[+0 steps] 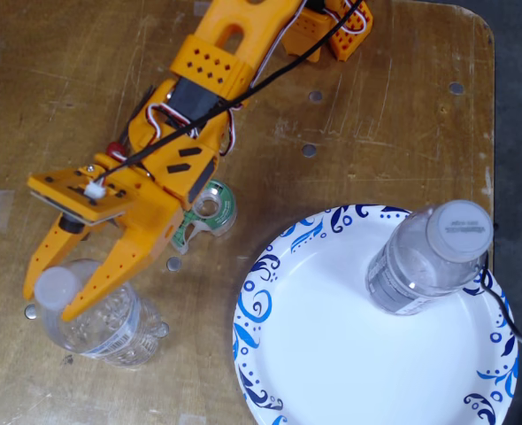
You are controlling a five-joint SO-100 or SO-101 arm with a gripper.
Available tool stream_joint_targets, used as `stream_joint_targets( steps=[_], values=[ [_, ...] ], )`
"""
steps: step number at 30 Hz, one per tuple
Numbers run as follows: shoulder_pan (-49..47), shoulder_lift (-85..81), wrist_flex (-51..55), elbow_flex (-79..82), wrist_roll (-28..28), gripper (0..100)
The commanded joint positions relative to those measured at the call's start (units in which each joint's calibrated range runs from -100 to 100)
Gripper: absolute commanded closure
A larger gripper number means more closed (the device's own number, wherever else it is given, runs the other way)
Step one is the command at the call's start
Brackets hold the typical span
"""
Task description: Move the bottles to the plate
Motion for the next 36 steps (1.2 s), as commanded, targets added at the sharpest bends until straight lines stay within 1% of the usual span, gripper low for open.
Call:
stream_joint_targets(
  steps=[1, 3, 5, 9, 13, 17, 21, 24, 29, 36],
  values=[
    [-2.4, -3.3, 0.2, -6.8, 0.0, 92],
    [-3.8, -4.1, 2.0, -9.8, 0.0, 92],
    [-4.6, -4.6, 6.7, -12.9, -0.3, 92],
    [-8.6, -5.7, 11.9, -18.9, -0.3, 92],
    [-15.7, -7.1, 17.0, -21.1, -0.4, 92],
    [-23.2, -8.1, 18.0, -21.0, -0.5, 92],
    [-29.0, -8.2, 18.1, -18.7, -0.2, 91],
    [-31.5, -8.2, 18.1, -16.1, -0.2, 91],
    [-31.1, -8.9, 18.1, -11.5, 0.1, 91],
    [-30.4, -18.5, 18.0, 3.3, 0.1, 91]
  ],
)
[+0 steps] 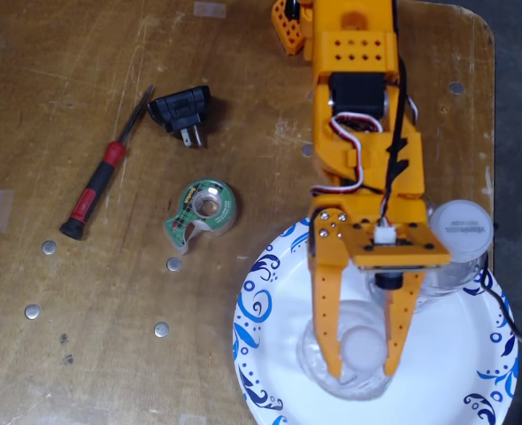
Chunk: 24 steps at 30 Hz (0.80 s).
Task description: Move the bottles to the plate
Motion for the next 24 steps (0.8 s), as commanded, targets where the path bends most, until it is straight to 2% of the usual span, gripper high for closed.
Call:
stream_joint_targets(
  steps=[1, 13, 24],
  values=[
    [0.8, -8.3, 0.0, 4.8, 0.2, 92],
    [3.3, -11.6, -1.2, 12.6, 0.0, 91],
    [6.0, -11.5, -17.8, 23.9, 0.2, 91]
  ],
)
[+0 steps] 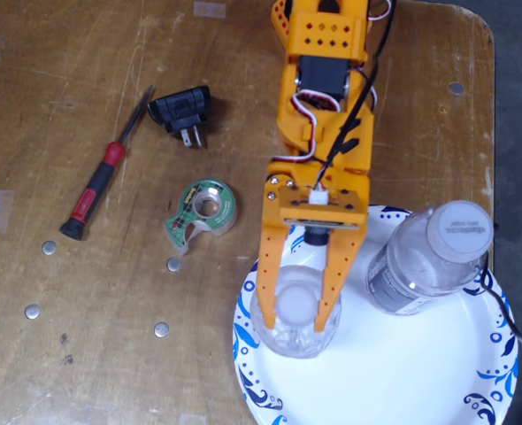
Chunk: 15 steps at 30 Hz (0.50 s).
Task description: Move the bottles to the plate
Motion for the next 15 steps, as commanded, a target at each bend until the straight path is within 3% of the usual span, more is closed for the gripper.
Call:
stream_joint_targets(
  steps=[1, 15],
  values=[
    [-0.4, -3.0, -3.1, 0.8, -0.1, 91],
    [-2.2, -2.9, -3.9, 4.1, -0.6, 91]
  ],
)
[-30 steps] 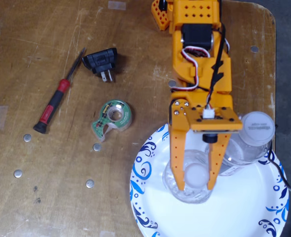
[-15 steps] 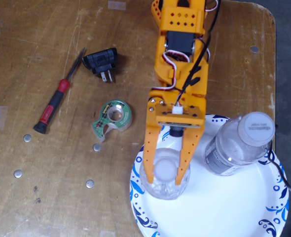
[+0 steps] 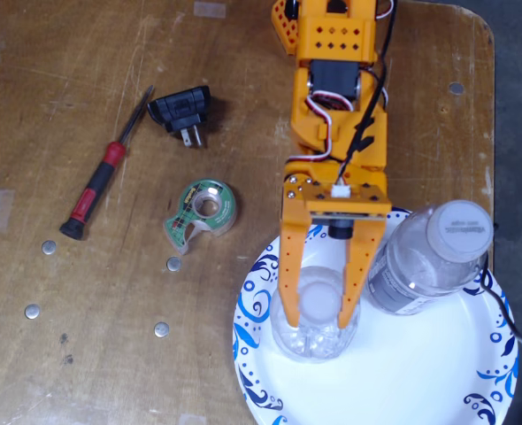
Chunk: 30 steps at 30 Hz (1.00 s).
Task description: Move the bottles to the plate
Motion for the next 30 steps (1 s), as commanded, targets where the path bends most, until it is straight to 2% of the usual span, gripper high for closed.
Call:
stream_joint_targets(
  steps=[1, 8, 16, 23, 30],
  values=[
    [-0.1, -2.2, -2.3, 1.6, -0.1, 91],
    [0.3, -2.3, -10.5, 7.4, 0.0, 91],
    [0.3, -2.5, -10.9, 7.0, 0.3, 91],
    [-0.2, -2.8, -11.0, 6.6, 0.2, 74],
    [-2.0, -2.9, -11.1, 5.8, -0.1, 64]
  ],
)
